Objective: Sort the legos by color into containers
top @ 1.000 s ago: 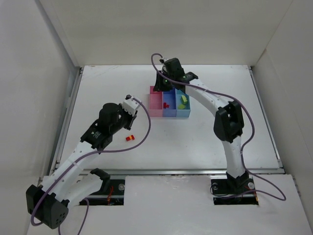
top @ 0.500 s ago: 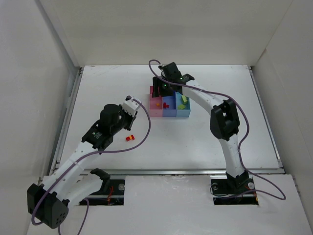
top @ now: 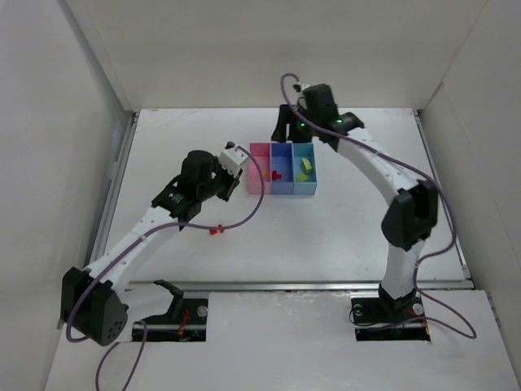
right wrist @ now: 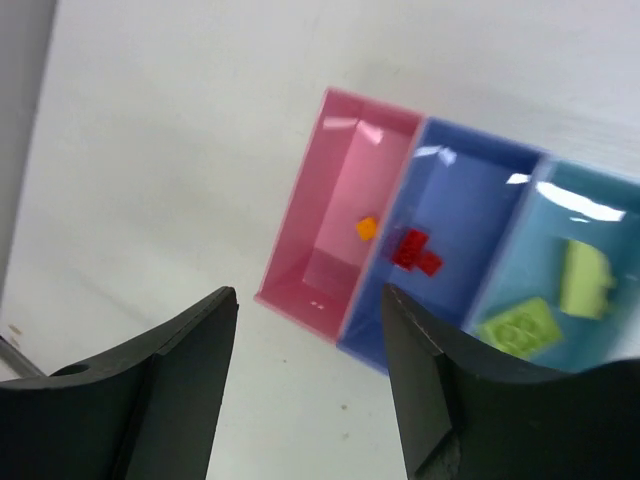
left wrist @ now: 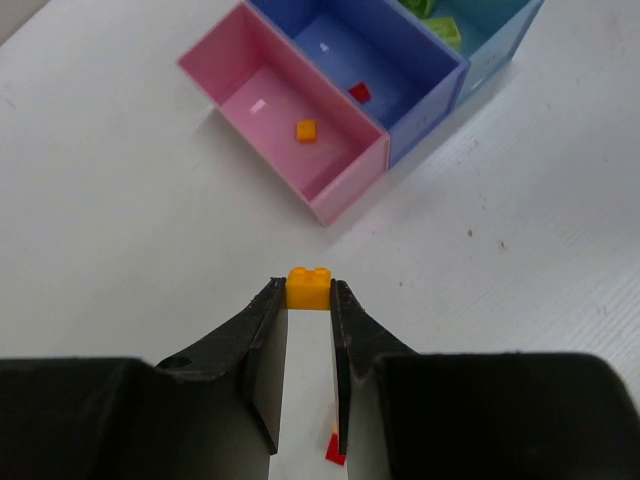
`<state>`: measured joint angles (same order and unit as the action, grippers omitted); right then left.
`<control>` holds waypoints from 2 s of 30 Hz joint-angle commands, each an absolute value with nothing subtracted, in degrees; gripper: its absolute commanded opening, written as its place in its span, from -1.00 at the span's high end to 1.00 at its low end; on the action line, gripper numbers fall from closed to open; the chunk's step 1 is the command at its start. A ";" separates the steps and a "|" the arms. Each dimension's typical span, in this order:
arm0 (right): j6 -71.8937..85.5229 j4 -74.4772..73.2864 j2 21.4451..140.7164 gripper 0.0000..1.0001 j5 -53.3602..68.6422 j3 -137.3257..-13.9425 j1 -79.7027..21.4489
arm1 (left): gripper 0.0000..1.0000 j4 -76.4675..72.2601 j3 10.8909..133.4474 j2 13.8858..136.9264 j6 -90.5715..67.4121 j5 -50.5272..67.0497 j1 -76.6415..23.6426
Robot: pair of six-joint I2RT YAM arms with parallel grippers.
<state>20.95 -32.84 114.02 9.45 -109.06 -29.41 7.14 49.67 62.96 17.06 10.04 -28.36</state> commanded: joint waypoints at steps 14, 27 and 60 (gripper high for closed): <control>21.53 -28.65 80.96 -0.30 4.39 -82.19 -19.60 | 1.00 10.04 82.89 99.39 25.57 11.78 -27.86; 21.53 -29.27 79.63 -0.30 3.34 -81.47 -19.07 | 0.55 2.64 78.76 103.89 24.35 10.63 -29.09; 21.01 -30.32 78.57 -0.30 3.34 -80.42 -19.07 | -0.87 7.03 81.20 106.08 24.35 13.98 -29.09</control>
<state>21.34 -31.09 80.58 4.25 -80.58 -19.18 6.66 78.46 105.78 24.38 13.10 -29.02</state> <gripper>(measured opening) 0.648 0.932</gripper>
